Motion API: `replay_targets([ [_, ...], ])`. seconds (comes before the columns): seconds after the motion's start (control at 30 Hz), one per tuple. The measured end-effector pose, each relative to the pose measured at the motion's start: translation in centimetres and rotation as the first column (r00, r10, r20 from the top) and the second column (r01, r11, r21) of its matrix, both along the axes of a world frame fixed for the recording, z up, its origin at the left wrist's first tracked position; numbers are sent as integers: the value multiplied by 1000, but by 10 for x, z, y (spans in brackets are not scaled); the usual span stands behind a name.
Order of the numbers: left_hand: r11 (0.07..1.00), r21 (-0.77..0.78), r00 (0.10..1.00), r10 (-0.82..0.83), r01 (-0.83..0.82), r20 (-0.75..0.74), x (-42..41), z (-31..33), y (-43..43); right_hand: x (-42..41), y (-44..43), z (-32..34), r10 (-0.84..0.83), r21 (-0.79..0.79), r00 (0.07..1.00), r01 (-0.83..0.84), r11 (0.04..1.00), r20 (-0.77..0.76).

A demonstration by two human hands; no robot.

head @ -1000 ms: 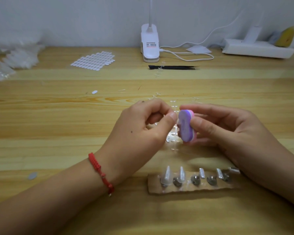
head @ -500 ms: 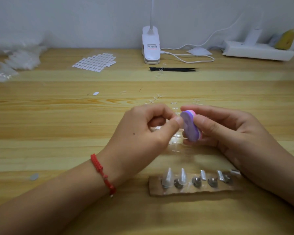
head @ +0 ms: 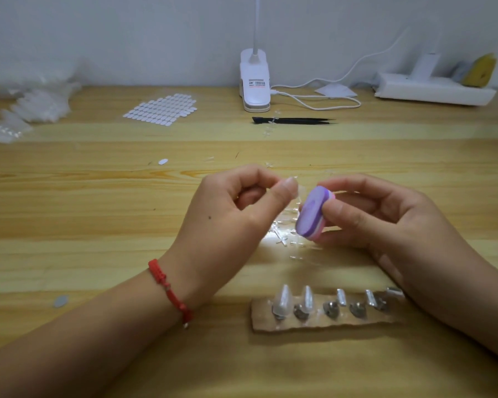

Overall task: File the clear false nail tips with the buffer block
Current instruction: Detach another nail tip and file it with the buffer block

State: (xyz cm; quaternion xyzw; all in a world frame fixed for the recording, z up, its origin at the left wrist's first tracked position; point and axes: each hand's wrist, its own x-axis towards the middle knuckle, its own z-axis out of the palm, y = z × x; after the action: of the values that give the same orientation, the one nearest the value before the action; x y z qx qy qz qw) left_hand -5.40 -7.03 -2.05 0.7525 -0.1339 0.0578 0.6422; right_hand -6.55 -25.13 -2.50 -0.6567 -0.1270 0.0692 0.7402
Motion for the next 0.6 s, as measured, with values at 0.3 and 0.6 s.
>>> replay_targets([
  [0.3, 999, -25, 999, -22, 21, -34, 0, 0, -1, 2, -1, 2, -45, 96, 998, 48, 994, -34],
  [0.6, 1000, -25, 1000, 1, -2, -20, 0, 0, -1, 3, -1, 6, -126, 157, 987, 141, 978, -99],
])
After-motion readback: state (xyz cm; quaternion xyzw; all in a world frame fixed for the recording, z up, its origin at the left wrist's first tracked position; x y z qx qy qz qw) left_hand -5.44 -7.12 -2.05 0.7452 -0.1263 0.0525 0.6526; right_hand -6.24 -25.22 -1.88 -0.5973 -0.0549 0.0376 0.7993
